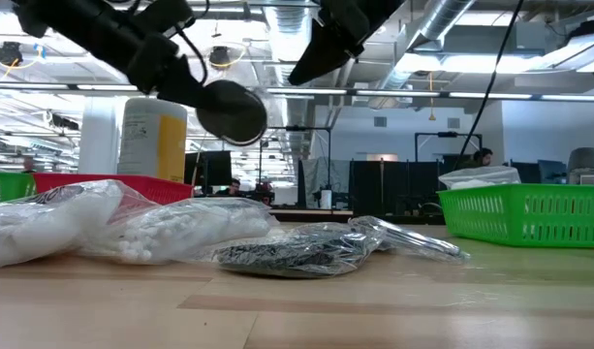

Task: Pick & Place Travel size toiletries
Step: Put the black hair brush into the left green bin

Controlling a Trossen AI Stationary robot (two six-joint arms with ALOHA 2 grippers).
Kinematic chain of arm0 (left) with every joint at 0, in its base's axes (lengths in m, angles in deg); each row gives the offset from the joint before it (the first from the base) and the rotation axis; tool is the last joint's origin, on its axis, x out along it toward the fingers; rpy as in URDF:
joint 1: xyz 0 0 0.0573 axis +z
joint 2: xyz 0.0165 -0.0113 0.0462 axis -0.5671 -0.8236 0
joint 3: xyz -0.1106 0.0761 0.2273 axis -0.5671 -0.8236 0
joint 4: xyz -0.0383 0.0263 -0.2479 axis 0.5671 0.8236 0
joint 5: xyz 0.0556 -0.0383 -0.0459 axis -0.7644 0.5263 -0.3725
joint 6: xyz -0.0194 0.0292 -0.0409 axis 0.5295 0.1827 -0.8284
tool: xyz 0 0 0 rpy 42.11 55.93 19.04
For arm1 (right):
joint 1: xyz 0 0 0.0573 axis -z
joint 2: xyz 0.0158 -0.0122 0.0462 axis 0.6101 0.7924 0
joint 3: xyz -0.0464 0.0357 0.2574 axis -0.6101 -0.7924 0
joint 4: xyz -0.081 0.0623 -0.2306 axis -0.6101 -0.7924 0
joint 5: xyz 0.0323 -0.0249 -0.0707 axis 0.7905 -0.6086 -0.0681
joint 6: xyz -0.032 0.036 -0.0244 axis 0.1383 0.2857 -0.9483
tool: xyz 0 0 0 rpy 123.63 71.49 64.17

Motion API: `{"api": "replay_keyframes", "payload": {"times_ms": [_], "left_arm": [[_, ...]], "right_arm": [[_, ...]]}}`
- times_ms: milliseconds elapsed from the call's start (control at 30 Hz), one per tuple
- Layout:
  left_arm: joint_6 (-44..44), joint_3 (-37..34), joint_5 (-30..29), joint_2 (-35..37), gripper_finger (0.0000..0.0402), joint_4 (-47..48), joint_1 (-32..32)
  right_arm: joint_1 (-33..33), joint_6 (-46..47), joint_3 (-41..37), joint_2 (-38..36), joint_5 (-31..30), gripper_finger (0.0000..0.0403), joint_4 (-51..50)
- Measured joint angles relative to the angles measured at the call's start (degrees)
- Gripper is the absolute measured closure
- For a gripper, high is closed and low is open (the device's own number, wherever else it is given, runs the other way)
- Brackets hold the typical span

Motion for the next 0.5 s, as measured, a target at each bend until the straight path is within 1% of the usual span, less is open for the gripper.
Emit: {"api": "replay_keyframes", "payload": {"times_ms": [233,500], "left_arm": [[-10.69,0.01,-0.19,5.08,0.0380,11.27,-1.03],[-26.74,0.01,-0.37,12.17,0.0380,23.89,-1.05]], "right_arm": [[-0.02,0.03,0.00,0.00,-0.02,0.0347,-1.16],[-0.04,1.35,0.00,0.00,-0.02,0.0347,-2.38]]}}
